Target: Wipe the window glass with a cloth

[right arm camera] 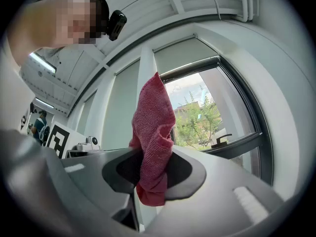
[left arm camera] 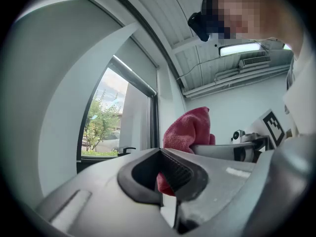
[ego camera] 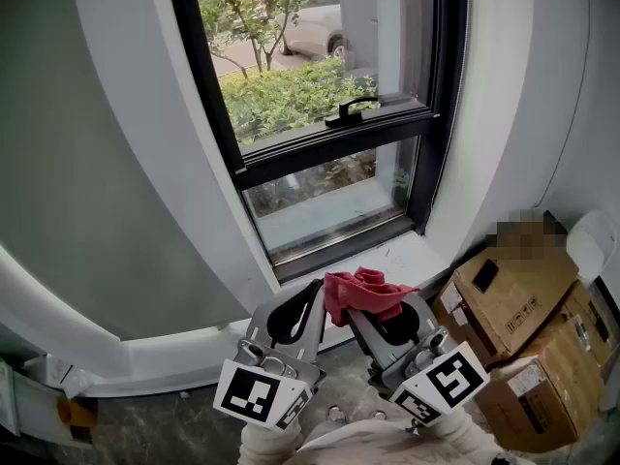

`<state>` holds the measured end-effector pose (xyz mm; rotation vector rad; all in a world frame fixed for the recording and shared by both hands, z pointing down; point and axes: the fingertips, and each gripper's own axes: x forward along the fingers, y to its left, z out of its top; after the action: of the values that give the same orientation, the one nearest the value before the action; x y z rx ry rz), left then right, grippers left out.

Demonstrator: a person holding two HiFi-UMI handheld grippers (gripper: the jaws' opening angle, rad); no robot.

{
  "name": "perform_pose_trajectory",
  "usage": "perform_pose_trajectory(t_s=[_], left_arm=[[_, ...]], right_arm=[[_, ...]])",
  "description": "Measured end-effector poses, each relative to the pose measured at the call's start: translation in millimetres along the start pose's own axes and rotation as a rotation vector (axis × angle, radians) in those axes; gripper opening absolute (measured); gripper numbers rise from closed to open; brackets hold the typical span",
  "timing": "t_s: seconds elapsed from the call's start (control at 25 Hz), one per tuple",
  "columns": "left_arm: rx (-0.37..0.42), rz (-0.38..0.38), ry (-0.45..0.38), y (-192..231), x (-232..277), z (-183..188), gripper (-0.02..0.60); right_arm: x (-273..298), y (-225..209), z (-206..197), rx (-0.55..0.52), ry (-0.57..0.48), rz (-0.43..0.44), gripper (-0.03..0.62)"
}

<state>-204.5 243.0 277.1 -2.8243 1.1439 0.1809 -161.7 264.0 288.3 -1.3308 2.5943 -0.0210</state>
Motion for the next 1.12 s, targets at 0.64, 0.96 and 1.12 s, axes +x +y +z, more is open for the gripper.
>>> perform_pose_trajectory(t_s=[0.64, 0.96, 1.12], left_arm=[[0.038, -0.051, -0.006, 14, 10, 6, 0.000], [0.065, -0.109, -0.034, 26, 34, 16, 0.000], [0.062, -0.116, -0.041, 29, 59, 15, 0.000]], right_arm=[[14, -4, 0, -0.030, -0.029, -0.054, 0.123], [24, -26, 6, -0.067, -0.025, -0.129, 0.123], [27, -55, 8, -0.057, -0.033, -0.157, 0.123]])
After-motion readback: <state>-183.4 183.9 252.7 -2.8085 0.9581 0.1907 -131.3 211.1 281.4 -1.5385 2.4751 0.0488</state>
